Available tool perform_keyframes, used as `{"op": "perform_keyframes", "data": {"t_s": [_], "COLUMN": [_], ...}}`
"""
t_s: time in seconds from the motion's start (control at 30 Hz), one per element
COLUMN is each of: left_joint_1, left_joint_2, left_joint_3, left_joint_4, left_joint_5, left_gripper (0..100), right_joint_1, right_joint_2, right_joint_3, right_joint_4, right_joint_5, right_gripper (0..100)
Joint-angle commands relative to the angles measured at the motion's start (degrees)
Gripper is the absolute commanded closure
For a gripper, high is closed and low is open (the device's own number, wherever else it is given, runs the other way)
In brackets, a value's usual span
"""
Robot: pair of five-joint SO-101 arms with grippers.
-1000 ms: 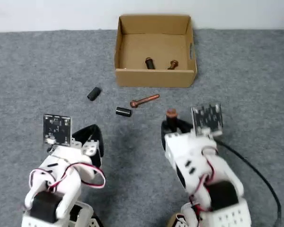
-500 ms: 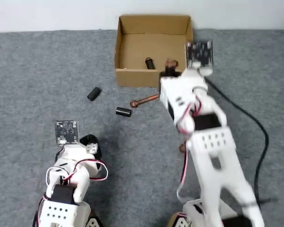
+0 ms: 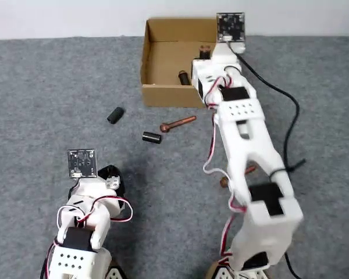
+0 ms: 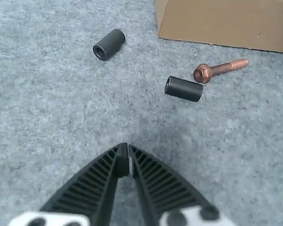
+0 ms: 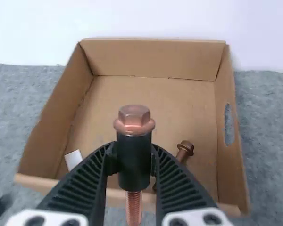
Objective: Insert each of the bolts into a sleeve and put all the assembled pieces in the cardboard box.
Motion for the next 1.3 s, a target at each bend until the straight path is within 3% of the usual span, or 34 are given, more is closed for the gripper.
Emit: {"op": "perform_keyframes", "data": {"t_s": [0.0, 0.3, 0.53, 0.77, 0.93, 1.07, 1.27], "left_joint_1": [-0.35, -0.35, -0.35, -0.35, -0.53, -6.59, -7.91], "left_joint_2": [0.0, 0.0, 0.0, 0.0, 0.0, -0.44, -0.44], "left_joint_3": [-0.22, -0.22, -0.22, -0.22, -0.22, -0.57, -0.57], "left_joint_4": [-1.05, -0.97, -0.97, -0.97, -0.97, -1.41, -2.9], "left_joint_5": [-0.18, -0.18, -0.18, -0.18, -0.18, -0.18, -0.18], "left_gripper": [100, 100, 100, 100, 100, 100, 100], "right_joint_1": [0.4, 0.31, 0.4, -0.13, -2.33, -4.88, -9.1], "right_joint_2": [6.02, 19.38, 20.53, 17.1, 12.7, 9.71, 7.25], "right_joint_3": [-12.4, -24.88, -25.93, -26.02, -26.02, -25.93, -25.93], "right_joint_4": [-1.45, -0.48, 7.96, 11.12, 18.77, 24.66, 36.09], "right_joint_5": [0.88, 8.97, 9.93, 9.93, 9.93, 9.93, 10.11], "right_gripper": [99.0, 98.3, 82.6, 90.8, 97.7, 98.7, 98.7]}}
